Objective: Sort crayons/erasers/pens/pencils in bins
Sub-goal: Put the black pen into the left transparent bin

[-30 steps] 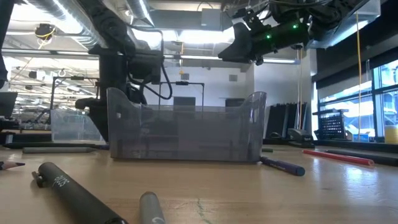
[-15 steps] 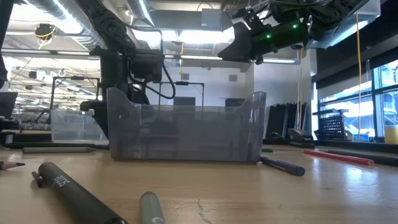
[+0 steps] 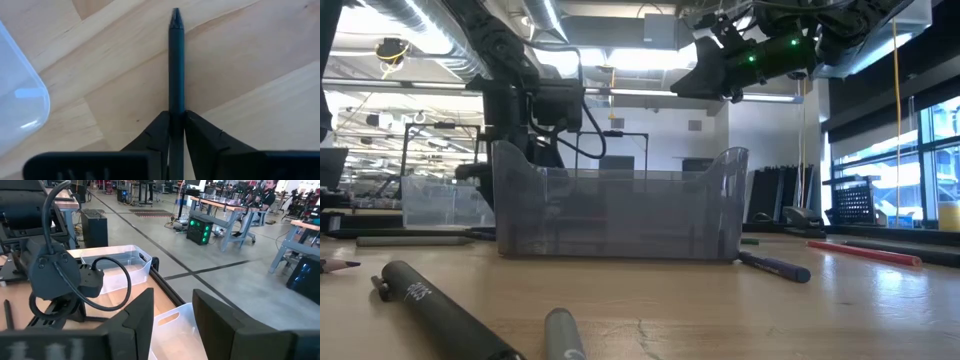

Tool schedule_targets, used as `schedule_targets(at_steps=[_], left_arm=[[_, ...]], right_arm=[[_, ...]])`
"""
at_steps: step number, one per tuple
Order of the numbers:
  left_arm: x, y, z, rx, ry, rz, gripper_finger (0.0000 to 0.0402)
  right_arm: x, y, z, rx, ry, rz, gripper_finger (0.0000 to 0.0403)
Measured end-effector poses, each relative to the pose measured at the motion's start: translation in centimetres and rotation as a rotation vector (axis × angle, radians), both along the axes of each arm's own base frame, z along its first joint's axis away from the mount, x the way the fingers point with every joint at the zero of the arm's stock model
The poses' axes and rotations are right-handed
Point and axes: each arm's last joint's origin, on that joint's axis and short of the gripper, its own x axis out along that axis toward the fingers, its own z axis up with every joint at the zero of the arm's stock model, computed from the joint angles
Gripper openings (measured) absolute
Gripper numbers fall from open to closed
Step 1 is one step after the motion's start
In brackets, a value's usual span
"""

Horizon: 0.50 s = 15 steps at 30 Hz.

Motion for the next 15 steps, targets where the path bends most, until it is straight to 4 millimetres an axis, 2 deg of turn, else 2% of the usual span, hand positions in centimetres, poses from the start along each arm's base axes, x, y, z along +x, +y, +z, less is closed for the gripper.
schedule_targets(at_steps=[11,15], left_arm=[[0.2,0.4,1.1,0.006,0.014,-0.144,0.0036],[0.0,0.9,3.1,0.046,-0.019,-0.172,0.0036]], right_arm=[[0.0,0.0,0.1,0.002,-0.009,-0.001,0.0141],[0.0,0.0,0.2,0.019,-0.033,-0.003,0.0141]])
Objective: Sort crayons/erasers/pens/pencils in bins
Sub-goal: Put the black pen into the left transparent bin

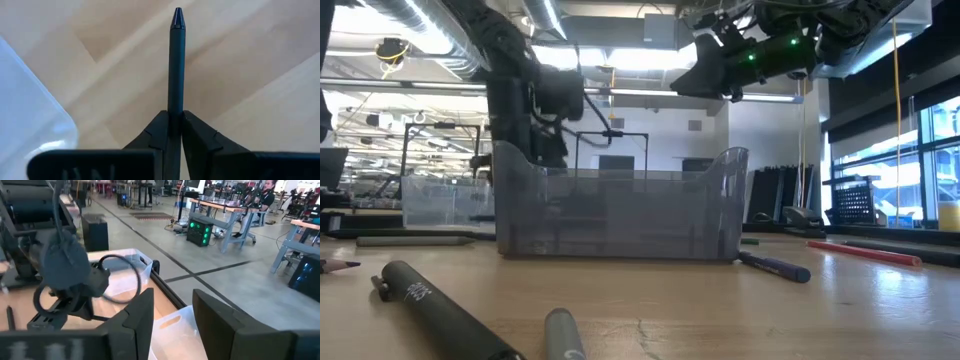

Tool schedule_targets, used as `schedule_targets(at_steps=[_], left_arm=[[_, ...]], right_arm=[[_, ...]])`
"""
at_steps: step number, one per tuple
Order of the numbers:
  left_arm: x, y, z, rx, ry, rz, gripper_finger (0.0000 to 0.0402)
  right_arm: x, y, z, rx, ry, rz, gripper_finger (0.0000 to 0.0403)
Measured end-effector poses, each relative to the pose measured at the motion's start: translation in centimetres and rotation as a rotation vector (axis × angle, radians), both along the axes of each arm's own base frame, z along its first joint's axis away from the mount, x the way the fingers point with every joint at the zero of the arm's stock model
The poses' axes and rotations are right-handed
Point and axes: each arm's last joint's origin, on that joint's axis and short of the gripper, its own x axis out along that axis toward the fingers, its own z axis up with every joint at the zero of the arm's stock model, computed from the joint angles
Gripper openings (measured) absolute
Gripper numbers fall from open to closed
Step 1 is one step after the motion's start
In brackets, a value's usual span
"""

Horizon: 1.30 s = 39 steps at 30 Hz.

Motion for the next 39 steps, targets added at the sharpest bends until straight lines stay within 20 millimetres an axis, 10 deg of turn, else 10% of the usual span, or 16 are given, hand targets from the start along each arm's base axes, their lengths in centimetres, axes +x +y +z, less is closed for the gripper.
schedule_targets(at_steps=[17,39], left_arm=[[-8.1,4.9,10.3,0.360,-0.066,0.267,0.0036],[-12.7,6.7,2.3,0.220,-0.121,0.561,0.0035]], right_arm=[[0.0,0.0,0.3,0.010,-0.041,0.007,0.0141],[0.0,0.0,0.4,0.011,-0.053,0.006,0.0141]])
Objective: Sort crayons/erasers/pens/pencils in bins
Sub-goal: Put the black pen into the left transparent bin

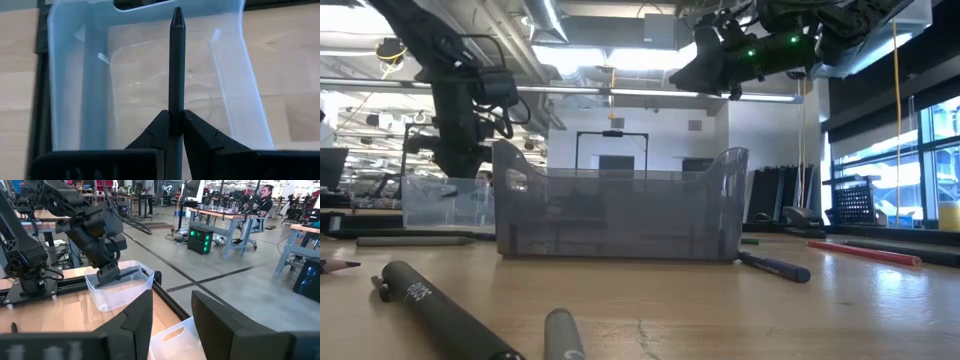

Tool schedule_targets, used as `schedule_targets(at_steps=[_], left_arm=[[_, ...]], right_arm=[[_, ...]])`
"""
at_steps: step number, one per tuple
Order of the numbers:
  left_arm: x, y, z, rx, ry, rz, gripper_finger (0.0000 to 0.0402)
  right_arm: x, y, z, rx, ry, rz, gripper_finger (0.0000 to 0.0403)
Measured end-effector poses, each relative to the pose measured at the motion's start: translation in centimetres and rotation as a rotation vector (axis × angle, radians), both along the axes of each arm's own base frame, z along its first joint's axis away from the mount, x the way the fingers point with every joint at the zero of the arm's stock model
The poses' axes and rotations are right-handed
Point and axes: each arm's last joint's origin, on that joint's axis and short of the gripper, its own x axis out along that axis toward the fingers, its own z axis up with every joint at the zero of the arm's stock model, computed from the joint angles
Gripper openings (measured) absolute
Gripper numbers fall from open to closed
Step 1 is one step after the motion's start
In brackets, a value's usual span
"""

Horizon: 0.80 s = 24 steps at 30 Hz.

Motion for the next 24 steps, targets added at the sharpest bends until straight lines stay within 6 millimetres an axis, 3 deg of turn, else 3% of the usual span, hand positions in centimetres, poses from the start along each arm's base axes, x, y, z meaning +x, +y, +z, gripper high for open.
schedule_targets(at_steps=[13,24], left_arm=[[-0.6,-0.7,-3.1,-0.075,-0.006,0.037,0.0039],[-0.5,-0.4,-3.3,-0.039,0.012,0.015,0.0039]], right_arm=[[0.0,0.0,0.2,0.017,-0.032,0.010,0.0141],[0.1,0.1,0.5,0.007,-0.062,0.034,0.0141]])
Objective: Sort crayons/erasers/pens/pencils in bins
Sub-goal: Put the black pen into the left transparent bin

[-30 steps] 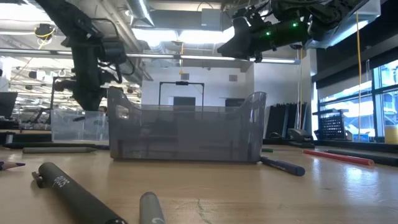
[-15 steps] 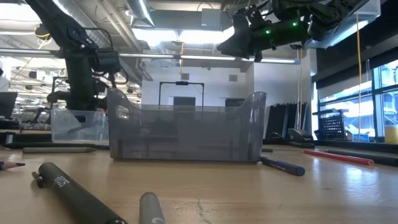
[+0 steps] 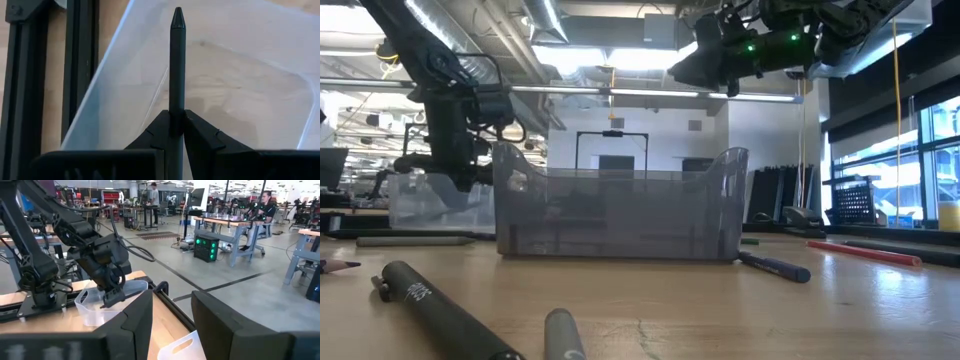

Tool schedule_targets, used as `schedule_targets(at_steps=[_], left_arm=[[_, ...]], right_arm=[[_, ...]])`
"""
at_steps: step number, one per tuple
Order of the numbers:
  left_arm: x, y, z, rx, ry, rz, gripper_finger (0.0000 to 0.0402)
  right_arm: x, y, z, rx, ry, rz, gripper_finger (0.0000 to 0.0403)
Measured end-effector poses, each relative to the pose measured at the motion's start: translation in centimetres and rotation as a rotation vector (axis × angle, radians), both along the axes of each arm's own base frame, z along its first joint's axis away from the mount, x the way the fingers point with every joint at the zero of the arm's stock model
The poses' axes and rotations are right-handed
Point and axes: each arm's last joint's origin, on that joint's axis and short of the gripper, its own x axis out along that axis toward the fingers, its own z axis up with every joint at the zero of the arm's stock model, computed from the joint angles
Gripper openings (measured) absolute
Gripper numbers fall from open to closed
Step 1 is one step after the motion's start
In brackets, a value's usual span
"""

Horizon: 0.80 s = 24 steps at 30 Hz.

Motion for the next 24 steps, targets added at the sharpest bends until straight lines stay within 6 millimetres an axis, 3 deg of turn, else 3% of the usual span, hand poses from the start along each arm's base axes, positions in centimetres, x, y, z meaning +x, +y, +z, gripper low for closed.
schedule_targets(at_steps=[7,18,24], left_arm=[[0.4,0.4,0.7,0.021,-0.013,-0.007,0.0045],[0.2,0.2,0.7,-0.020,0.018,-0.040,0.0130],[2.2,1.0,3.3,-0.061,-0.146,-0.205,0.0131]], right_arm=[[0.0,0.0,0.2,-0.008,-0.019,0.003,0.0141],[0.0,0.1,0.3,-0.015,-0.022,0.029,0.0141],[0.0,0.1,0.3,-0.037,-0.013,0.027,0.0141]])
